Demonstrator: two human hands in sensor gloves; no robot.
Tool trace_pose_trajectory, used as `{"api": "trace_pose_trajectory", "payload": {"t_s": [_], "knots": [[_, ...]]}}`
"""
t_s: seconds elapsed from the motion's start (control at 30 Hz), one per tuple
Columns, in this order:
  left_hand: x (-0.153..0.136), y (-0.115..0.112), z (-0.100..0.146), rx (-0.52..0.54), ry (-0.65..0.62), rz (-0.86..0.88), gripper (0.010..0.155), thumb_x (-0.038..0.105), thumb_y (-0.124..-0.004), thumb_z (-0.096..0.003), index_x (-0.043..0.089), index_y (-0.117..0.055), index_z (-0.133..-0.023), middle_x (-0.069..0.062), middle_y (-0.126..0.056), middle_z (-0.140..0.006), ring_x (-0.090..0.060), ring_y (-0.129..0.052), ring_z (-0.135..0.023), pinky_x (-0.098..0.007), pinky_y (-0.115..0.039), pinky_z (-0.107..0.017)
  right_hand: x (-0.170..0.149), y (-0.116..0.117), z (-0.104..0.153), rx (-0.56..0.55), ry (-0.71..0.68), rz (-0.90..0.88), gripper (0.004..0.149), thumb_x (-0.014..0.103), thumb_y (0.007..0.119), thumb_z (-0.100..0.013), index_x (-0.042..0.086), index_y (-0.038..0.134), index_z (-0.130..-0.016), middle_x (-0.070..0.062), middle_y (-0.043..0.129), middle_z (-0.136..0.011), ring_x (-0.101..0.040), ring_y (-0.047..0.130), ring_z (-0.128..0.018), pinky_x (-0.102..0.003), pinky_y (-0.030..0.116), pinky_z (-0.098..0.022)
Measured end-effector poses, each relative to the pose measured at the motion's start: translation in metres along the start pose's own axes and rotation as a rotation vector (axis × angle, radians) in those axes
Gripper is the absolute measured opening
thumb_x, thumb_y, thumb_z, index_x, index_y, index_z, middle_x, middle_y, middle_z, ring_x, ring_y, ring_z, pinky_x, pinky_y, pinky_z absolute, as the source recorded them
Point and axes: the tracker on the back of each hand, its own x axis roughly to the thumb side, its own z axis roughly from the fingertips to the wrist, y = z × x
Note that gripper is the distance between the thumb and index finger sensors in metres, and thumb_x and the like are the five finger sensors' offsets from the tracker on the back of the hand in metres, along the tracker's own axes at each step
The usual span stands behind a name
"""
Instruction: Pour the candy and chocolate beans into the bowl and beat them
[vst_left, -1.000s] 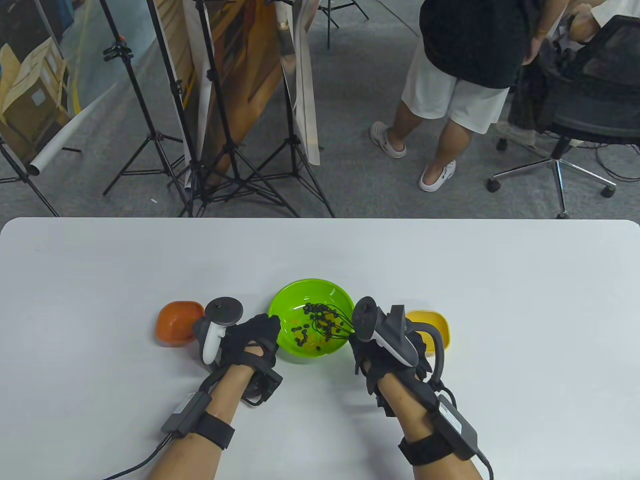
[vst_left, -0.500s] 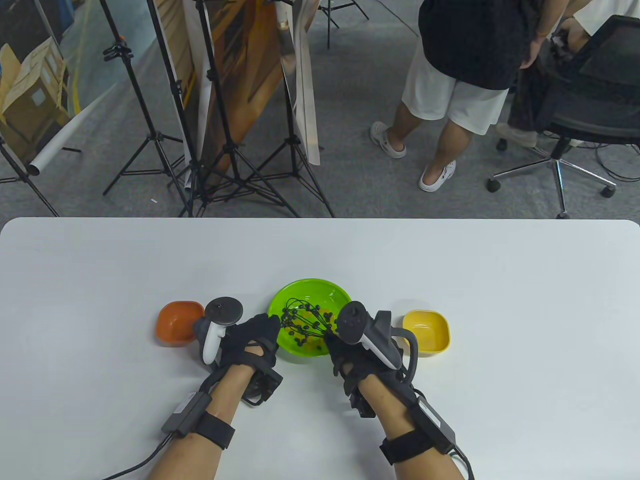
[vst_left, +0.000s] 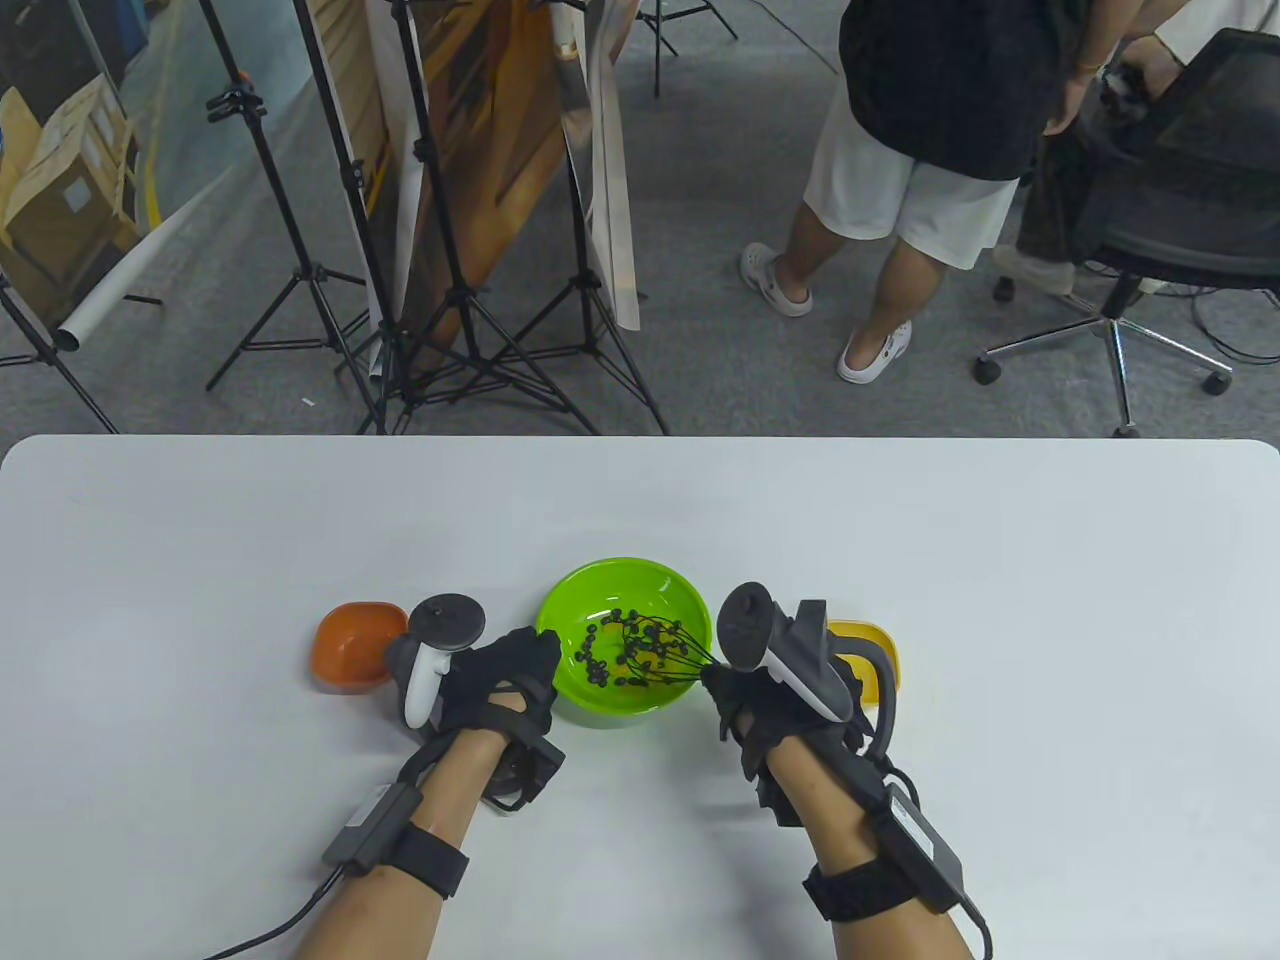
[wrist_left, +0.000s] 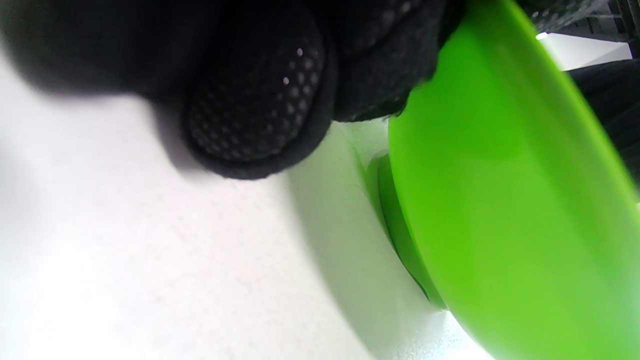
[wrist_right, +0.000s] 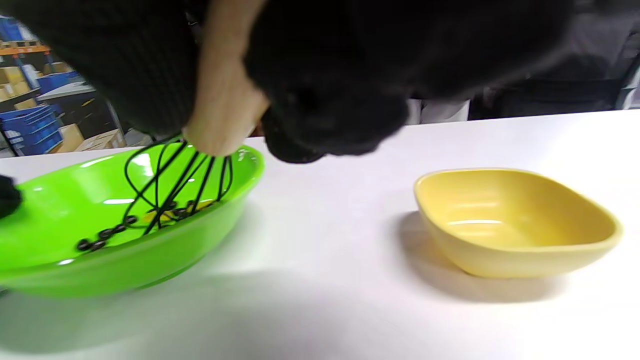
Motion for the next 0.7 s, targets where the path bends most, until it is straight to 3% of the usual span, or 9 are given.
{"api": "trace_pose_trajectory", "payload": {"t_s": [0.17, 0.3, 0.5, 0.7], "knots": [[0.0, 0.0, 0.0, -0.008, -0.002, 0.001, 0.044, 0.059, -0.067, -0.0466, 0.022, -0.08, -0.067, 0.013, -0.098, -0.035, -0.015, -0.107, -0.027, -0.029, -0.092, -0.019, -0.001, 0.023, -0.014, 0.038, 0.045, -0.158, 0.059, 0.057, 0.078, -0.046, 0.007, 0.092, -0.072, -0.007, 0.1, -0.033, -0.019, 0.092, -0.002, -0.036, 0.085, 0.004], [0.0, 0.0, 0.0, -0.008, -0.002, -0.001, 0.044, 0.059, -0.067, -0.0466, 0.022, -0.08, -0.067, 0.013, -0.098, -0.035, -0.015, -0.107, -0.027, -0.029, -0.092, -0.019, 0.014, 0.038, -0.015, 0.083, -0.006, -0.232, 0.059, 0.057, 0.077, -0.046, 0.006, 0.092, -0.072, -0.007, 0.1, -0.033, -0.019, 0.092, -0.002, -0.036, 0.085, 0.004], [0.0, 0.0, 0.0, -0.002, 0.007, 0.01, 0.044, 0.059, -0.065, -0.0468, 0.023, -0.079, -0.067, 0.014, -0.098, -0.036, -0.014, -0.108, -0.027, -0.028, -0.093, -0.019, 0.023, 0.024, 0.002, 0.13, -0.127, -0.168, 0.057, 0.057, 0.08, -0.046, 0.008, 0.094, -0.072, -0.008, 0.101, -0.033, -0.021, 0.092, -0.001, -0.038, 0.085, 0.004], [0.001, -0.001, 0.0, -0.002, 0.007, 0.004, 0.045, 0.06, -0.065, -0.0466, 0.023, -0.08, -0.067, 0.014, -0.098, -0.036, -0.014, -0.108, -0.027, -0.028, -0.093, -0.019, 0.009, 0.003, 0.013, 0.086, -0.087, -0.054, 0.056, 0.057, 0.085, -0.044, 0.009, 0.096, -0.072, -0.01, 0.102, -0.033, -0.023, 0.092, -0.002, -0.039, 0.084, 0.002]]}}
